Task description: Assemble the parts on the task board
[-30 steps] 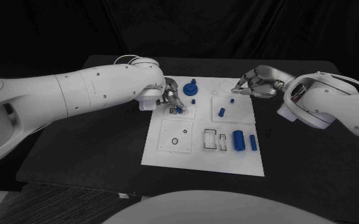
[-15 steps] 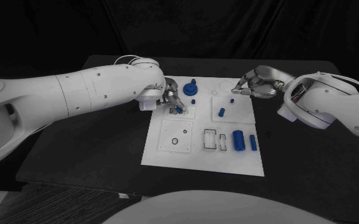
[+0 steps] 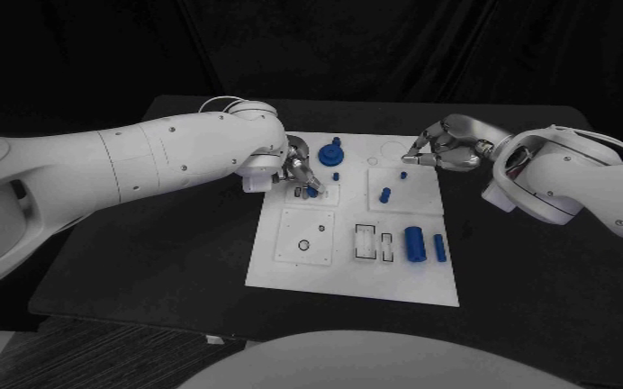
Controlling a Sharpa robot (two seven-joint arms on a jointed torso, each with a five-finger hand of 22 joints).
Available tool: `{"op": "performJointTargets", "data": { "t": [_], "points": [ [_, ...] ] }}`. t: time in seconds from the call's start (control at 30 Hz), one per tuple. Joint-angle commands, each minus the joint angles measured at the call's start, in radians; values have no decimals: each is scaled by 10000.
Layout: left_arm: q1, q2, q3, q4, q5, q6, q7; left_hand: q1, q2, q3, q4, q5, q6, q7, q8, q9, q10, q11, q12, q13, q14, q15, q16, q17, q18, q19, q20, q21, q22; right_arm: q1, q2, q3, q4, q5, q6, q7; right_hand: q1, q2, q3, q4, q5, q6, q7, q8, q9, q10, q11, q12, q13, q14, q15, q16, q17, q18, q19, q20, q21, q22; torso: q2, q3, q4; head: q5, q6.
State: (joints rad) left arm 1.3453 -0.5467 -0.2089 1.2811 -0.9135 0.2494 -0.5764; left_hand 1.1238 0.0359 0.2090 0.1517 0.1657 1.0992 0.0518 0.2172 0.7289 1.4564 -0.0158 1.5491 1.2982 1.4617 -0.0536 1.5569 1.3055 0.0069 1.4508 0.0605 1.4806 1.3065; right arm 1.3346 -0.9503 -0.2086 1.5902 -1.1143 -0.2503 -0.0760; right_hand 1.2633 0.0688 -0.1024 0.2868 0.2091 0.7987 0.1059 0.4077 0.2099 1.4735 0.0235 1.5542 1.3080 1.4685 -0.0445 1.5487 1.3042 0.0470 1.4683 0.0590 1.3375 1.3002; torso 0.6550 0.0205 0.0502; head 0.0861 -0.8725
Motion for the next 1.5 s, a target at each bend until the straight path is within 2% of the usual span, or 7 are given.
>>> {"op": "performJointTargets", "data": {
  "t": [0.03,0.3,0.6,0.8,1.27,1.4,1.5],
  "points": [
    [-80,31,-30,17,66,176,40,-149,69,337,31,-112,0,-76,-181,148,1144,-23,217,2726,1091,-64,139,2653,343,-120,-71,-167,1524,-31,3,6,-7,-9,90,-135,240,144,-237,-54,216,-21,16,146,126,973,18,166,2628,925,21,-125,2347,139,-45,69,-267,1876,0,1,6,17,-2],
    [-91,76,-30,-32,66,160,48,-208,65,302,89,-211,-11,-57,-218,148,1144,-10,217,2726,1091,-56,139,2653,341,-115,-65,-170,1531,-32,5,6,-8,-9,111,-139,251,149,-238,-53,240,-23,17,147,125,973,18,166,2628,925,22,-125,2348,140,-46,69,-272,1874,1,2,3,14,-2],
    [-112,81,-30,-67,66,262,28,-774,-76,-199,592,-1112,3,29,-452,150,1144,71,217,2726,1091,9,139,2653,352,-147,1,-242,1526,-33,-6,6,-3,-9,124,-141,251,149,-238,-53,240,-23,17,147,125,973,18,166,2628,925,22,-125,2348,140,-46,69,-272,1874,3,2,3,11,-2],
    [-134,78,-30,-75,66,343,11,-1206,-200,-701,946,-1146,-46,86,-597,146,1144,115,217,2726,1091,49,139,2653,373,-207,32,-320,1490,-39,-8,6,0,-9,130,-140,261,151,-244,-52,260,-27,19,148,125,973,19,166,2628,922,23,-133,2340,143,-51,70,-289,1870,-2,1,2,8,-2],
    [-159,64,-30,-62,66,240,49,-1130,-174,-762,917,-1104,-71,90,-627,171,1144,124,217,2726,1091,61,139,2653,380,-226,45,-347,1480,-57,-17,6,-2,-9,144,-156,261,151,-244,-52,260,-27,19,148,125,973,19,166,2628,922,23,-133,2340,143,-51,70,-289,1870,0,2,3,8,-2],
    [-161,50,-30,-56,66,215,64,-943,-117,-832,798,-958,-204,104,-489,441,1144,142,217,2726,1091,82,139,2653,383,-234,65,-370,1488,-66,-19,6,-3,-9,152,-161,261,151,-244,-52,260,-27,19,148,125,973,19,166,2628,922,23,-133,2340,143,-51,70,-289,1870,1,2,5,11,-2],
    [-162,34,-30,-52,66,210,71,-836,-61,-991,726,-778,-384,78,-104,1066,1144,126,217,2726,1091,72,139,2653,385,-229,66,-391,1514,-71,-25,6,-3,-9,157,-165,261,151,-244,-52,260,-27,19,148,125,973,19,166,2628,922,23,-133,2340,143,-51,70,-289,1870,1,1,4,14,-2]
  ]
}}
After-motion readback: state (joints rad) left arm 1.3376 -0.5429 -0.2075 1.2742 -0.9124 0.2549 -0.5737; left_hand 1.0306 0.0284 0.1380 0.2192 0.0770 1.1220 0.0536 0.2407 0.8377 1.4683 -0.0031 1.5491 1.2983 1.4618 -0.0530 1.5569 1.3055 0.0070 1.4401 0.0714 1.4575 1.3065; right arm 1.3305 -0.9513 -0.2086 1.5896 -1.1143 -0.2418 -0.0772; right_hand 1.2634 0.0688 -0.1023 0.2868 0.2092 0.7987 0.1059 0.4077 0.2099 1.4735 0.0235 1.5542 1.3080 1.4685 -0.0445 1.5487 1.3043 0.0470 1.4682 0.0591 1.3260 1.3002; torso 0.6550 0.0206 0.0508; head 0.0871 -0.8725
